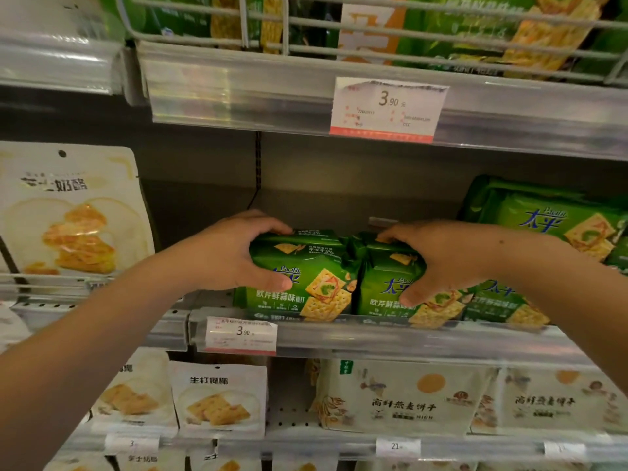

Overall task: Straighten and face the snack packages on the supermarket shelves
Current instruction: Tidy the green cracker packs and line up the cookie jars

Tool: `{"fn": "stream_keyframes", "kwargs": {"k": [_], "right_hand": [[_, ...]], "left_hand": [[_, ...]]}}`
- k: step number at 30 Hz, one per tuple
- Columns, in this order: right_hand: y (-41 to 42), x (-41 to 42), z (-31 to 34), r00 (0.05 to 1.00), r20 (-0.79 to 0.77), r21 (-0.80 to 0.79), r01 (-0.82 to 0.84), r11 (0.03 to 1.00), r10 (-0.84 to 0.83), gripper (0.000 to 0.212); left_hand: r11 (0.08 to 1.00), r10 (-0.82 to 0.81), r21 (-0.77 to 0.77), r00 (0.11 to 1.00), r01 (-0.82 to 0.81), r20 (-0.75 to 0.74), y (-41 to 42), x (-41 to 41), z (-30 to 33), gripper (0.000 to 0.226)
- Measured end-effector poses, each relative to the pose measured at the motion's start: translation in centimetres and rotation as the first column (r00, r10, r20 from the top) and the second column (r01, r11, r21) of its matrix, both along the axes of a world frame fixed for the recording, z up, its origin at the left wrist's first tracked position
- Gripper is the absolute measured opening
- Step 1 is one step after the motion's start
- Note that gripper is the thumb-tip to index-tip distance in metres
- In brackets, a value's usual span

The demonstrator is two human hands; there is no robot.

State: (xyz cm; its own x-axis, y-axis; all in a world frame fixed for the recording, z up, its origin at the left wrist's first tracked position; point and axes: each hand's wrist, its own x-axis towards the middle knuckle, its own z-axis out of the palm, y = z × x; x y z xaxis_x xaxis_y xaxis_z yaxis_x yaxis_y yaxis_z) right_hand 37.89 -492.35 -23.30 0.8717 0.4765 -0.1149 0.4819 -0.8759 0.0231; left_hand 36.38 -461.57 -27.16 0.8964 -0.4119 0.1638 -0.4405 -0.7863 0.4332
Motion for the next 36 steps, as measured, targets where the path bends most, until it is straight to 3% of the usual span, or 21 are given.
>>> {"fn": "stream_keyframes", "kwargs": {"k": [11, 15, 17, 20, 22, 24, 27, 29, 30, 32, 34, 36], "right_hand": [[0.0, 0.2, -0.3, 1.0, -0.009, 0.033, 0.002, 0.999, -0.002, 0.098], [0.0, -0.4, -0.1, 0.999, -0.035, -0.01, 0.007, 1.0, -0.008, 0.107], [0.2, -1.1, 0.3, 1.0, 0.005, -0.067, -0.01, 0.998, 0.011, 0.115], [1.1, -3.0, 2.6, 0.994, 0.061, -0.062, -0.084, 0.995, 0.088, 0.108], [1.8, -4.8, 5.3, 0.978, 0.123, 0.015, -0.171, 0.985, 0.168, 0.093], [2.8, -6.7, 8.2, 0.948, 0.203, 0.137, -0.274, 0.952, 0.244, 0.073], [4.3, -8.7, 12.1, 0.865, 0.397, 0.381, -0.458, 0.803, 0.305, 0.03], [5.4, -8.8, 14.2, 0.751, 0.607, 0.36, -0.552, 0.752, 0.26, 0.018], [6.0, -8.6, 15.0, 0.702, 0.679, 0.331, -0.555, 0.763, 0.216, 0.017], [7.2, -7.5, 16.0, 0.634, 0.767, 0.291, -0.487, 0.824, 0.103, 0.017], [8.0, -6.3, 15.9, 0.639, 0.769, 0.289, -0.374, 0.882, 0.019, 0.018], [8.5, -5.5, 15.1, 0.661, 0.75, 0.278, -0.319, 0.906, 0.002, 0.02]], "left_hand": [[1.0, -0.009, -0.029, 0.999, 0.007, -0.043, 0.1, 0.2, -0.4, 0.075], [0.998, 0.024, 0.056, 0.996, -0.019, -0.085, 0.3, -0.3, 0.4, 0.101], [0.987, 0.04, 0.158, 0.999, -0.038, -0.007, 0.5, -1.0, 1.2, 0.11], [0.983, -0.004, 0.179, 0.977, -0.035, 0.213, 0.7, -3.4, 3.3, 0.09], [0.991, -0.06, 0.134, 0.914, 0.006, 0.401, 0.8, -5.5, 5.3, 0.061], [0.996, -0.088, 0.075, 0.789, 0.052, 0.608, 0.9, -7.3, 7.5, 0.042], [0.998, -0.041, 0.012, 0.499, 0.061, 0.866, 1.2, -8.5, 10.6, 0.029], [0.998, 0.017, 0.003, 0.355, -0.056, 0.935, 1.6, -8.1, 12.2, 0.034], [0.992, 0.047, -0.004, 0.349, -0.125, 0.936, 1.8, -7.7, 12.8, 0.04], [0.979, 0.092, 0.001, 0.445, -0.205, 0.891, 2.0, -7.0, 13.4, 0.055], [0.966, 0.122, 0.025, 0.542, -0.257, 0.831, 1.9, -6.3, 13.6, 0.062], [0.956, 0.147, 0.03, 0.566, -0.291, 0.811, 1.9, -5.9, 13.6, 0.06]]}}
